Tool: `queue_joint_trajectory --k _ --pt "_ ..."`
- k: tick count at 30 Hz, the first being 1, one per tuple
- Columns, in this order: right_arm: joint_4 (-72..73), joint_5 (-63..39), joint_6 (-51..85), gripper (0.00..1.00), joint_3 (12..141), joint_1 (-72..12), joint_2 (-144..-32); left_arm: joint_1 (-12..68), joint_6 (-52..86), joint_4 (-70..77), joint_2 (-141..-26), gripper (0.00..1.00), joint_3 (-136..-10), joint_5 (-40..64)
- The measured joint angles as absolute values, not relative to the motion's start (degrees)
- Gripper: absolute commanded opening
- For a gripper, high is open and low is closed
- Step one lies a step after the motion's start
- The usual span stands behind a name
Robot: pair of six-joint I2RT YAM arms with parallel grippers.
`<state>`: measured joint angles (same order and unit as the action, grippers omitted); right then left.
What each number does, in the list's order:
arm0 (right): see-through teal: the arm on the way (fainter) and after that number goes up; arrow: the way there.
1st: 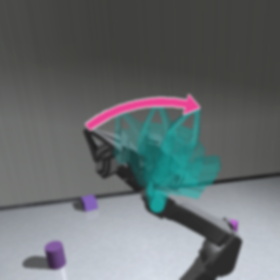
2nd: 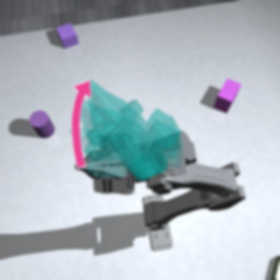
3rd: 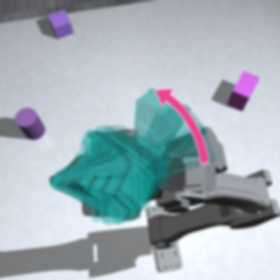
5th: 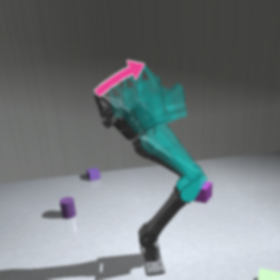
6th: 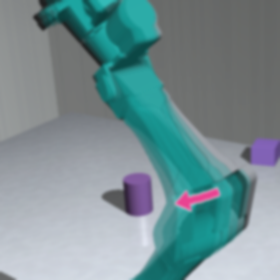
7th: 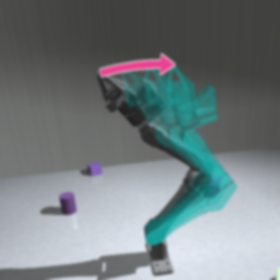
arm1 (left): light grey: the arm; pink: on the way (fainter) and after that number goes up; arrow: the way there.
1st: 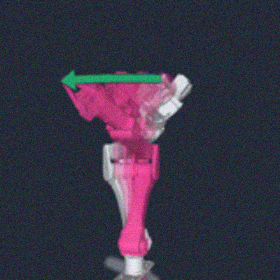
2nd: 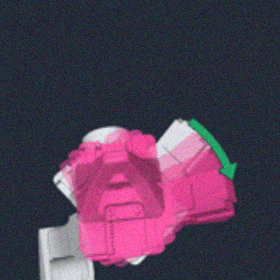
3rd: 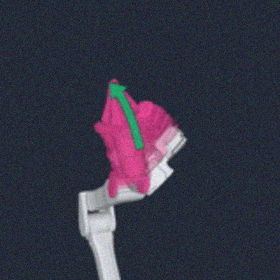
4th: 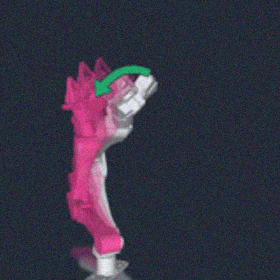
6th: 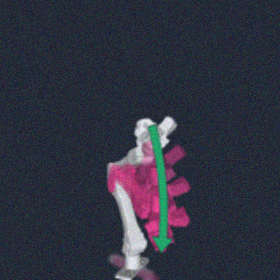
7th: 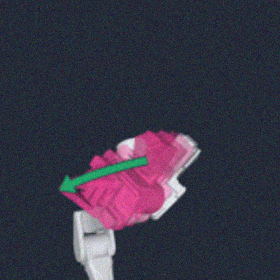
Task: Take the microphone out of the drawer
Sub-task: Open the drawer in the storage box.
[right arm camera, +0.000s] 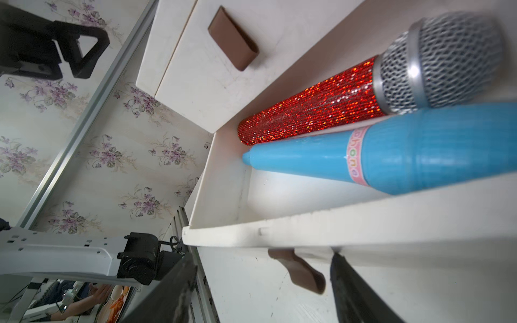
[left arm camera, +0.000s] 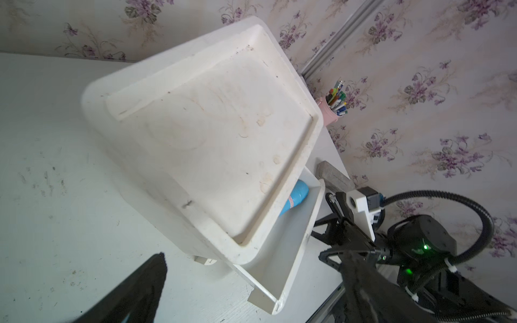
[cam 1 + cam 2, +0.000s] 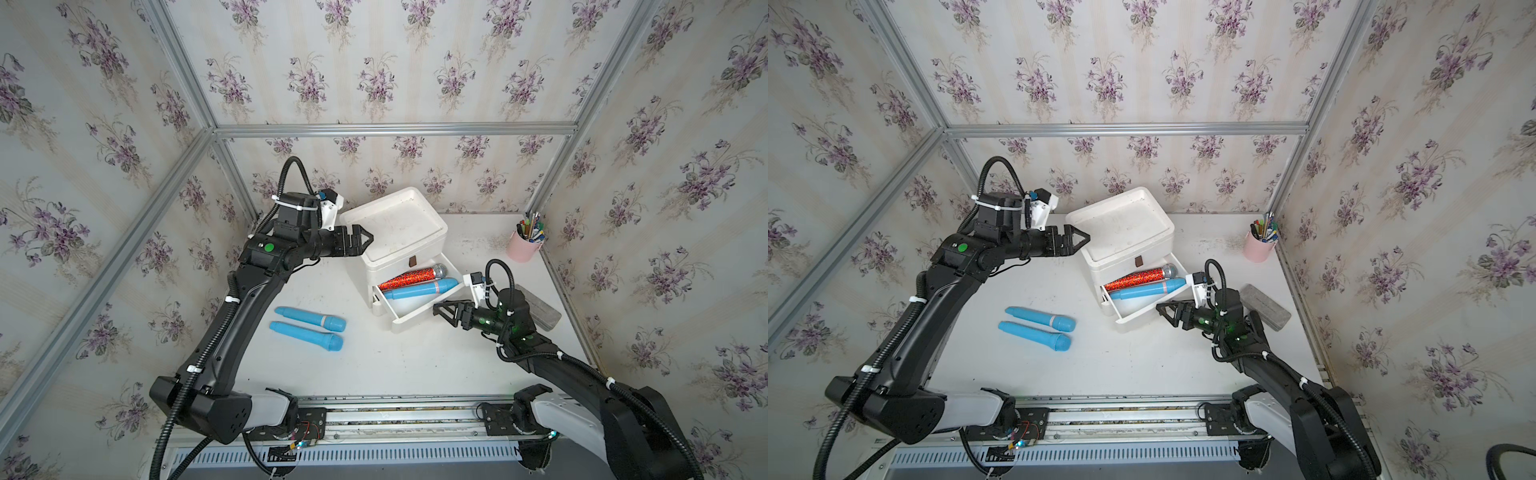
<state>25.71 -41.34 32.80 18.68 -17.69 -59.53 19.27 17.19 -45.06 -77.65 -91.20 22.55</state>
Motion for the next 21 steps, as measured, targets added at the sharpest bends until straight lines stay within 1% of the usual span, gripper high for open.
queue_joint_trajectory --k 2,7,11,16,21 --pt "23.9 -41.5 32.5 0.82 19.6 -15.9 -58.8 21.3 15.7 -45.6 -77.4 0.99 -91.4 22.7" --pt "15.7 -41.6 29.4 0.86 24.8 -13.2 -57.5 28.1 12.2 -46.1 -77.7 0.99 -91.8 21.9" --pt "8.5 -39.9 25.2 0.95 29.7 -12.2 -57.0 33.3 9.5 -46.6 -79.1 0.99 -92.8 20.5" --pt "-1.7 -36.6 19.1 0.95 36.1 -11.8 -56.7 37.4 7.3 -47.5 -83.2 0.99 -94.1 17.1" --pt "-9.3 -35.1 13.3 0.94 43.5 -11.9 -59.1 38.6 6.4 -48.5 -84.8 0.99 -94.4 14.5"
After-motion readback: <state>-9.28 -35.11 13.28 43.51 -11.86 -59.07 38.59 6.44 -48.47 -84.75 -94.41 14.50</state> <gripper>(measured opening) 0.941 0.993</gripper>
